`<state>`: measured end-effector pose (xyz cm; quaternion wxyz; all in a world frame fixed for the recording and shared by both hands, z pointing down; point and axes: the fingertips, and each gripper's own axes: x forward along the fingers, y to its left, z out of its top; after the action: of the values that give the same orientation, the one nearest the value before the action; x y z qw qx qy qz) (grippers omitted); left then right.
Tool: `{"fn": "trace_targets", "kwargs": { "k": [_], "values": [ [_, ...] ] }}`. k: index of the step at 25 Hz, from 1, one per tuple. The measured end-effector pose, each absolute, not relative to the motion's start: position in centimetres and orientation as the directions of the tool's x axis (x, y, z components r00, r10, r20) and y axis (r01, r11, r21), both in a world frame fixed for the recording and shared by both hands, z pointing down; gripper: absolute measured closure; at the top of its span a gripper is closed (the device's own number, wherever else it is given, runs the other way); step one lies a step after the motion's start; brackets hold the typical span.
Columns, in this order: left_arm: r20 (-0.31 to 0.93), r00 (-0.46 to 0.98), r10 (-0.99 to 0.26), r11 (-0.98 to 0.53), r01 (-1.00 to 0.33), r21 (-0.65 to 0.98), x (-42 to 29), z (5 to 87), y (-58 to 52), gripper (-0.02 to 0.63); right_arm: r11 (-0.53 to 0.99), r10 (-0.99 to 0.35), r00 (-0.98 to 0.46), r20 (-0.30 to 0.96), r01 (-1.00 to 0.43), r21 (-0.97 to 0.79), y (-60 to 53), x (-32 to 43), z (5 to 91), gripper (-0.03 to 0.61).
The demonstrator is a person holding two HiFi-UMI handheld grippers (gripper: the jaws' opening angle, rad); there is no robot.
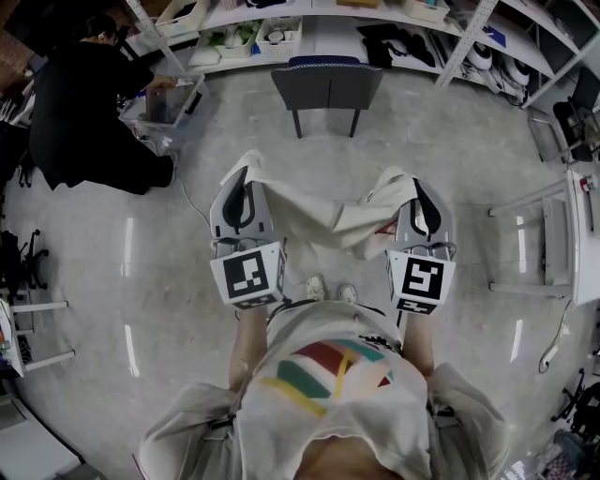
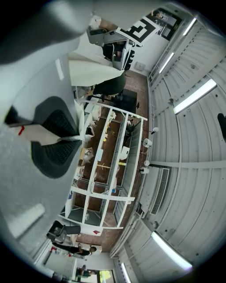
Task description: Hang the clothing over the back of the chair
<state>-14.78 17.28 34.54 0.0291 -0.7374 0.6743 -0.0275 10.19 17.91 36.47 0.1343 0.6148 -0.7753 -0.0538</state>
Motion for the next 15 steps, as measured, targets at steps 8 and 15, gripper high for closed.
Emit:
{"fn": "trace_targets", "kwargs": {
  "k": [8, 15],
  "values": [
    [-0.028, 0.11, -0.994, -0.107, -0.991, -0.075, -17.5, 34.0, 16.1, 0.598, 0.214, -0.974, -0.184, 0.13, -0.939, 0.27, 17.4, 7.9, 36.3, 0.568],
    [-0.017, 0.125, -0.992, -0.123, -0.99, -0.061, -17.9, 34.9, 14.6, 0.598, 0.2, -0.974, -0.159, 0.16, -0.936, 0.29, 16.5, 7.9, 37.3, 0.568]
  ]
}}
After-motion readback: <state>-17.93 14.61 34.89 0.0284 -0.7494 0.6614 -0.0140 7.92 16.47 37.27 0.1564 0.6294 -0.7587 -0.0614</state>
